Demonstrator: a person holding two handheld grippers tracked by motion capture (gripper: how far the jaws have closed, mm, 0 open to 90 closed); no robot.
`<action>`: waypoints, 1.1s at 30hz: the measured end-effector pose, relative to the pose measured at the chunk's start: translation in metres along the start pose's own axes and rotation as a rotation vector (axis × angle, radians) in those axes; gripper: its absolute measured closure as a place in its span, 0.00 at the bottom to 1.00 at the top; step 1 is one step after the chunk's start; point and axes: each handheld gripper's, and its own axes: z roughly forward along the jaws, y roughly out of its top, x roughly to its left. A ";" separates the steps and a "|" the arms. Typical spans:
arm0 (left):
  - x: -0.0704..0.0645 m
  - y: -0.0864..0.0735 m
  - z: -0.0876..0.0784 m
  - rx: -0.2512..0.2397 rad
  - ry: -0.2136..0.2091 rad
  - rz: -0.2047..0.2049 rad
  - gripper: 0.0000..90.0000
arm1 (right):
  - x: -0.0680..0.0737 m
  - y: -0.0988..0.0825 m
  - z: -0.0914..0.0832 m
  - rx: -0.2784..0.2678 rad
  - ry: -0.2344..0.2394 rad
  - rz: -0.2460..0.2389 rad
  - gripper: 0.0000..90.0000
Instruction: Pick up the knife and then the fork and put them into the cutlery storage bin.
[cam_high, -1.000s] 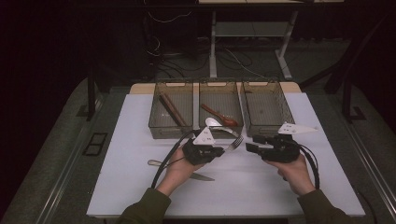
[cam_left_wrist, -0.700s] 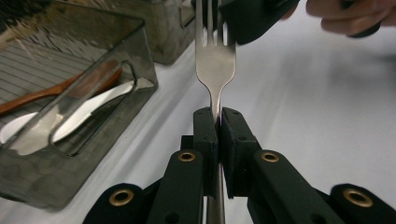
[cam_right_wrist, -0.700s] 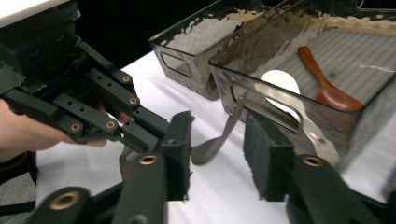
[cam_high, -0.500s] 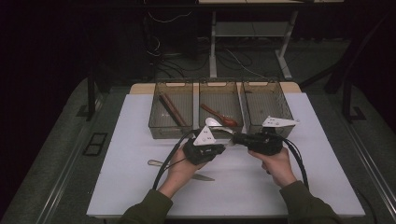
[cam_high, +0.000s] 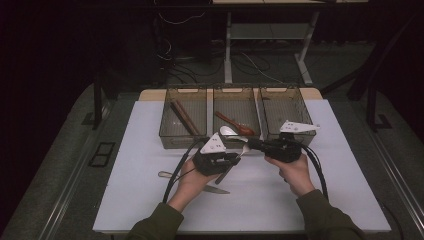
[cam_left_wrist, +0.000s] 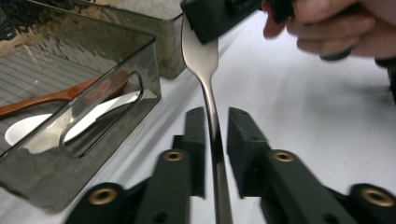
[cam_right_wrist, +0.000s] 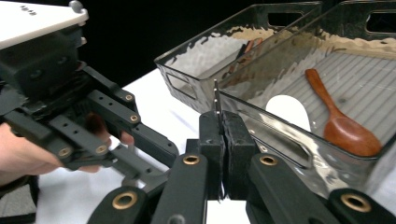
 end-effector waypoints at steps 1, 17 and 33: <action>0.000 -0.002 -0.002 0.001 -0.002 -0.003 0.80 | -0.001 0.001 -0.002 0.002 -0.007 -0.005 0.97; 0.005 -0.043 -0.047 0.005 0.005 -0.046 0.49 | -0.031 0.024 -0.044 0.009 -0.095 -0.001 0.97; 0.003 -0.091 -0.087 -0.008 0.054 -0.151 0.10 | -0.064 0.068 -0.092 -0.042 -0.226 -0.003 0.97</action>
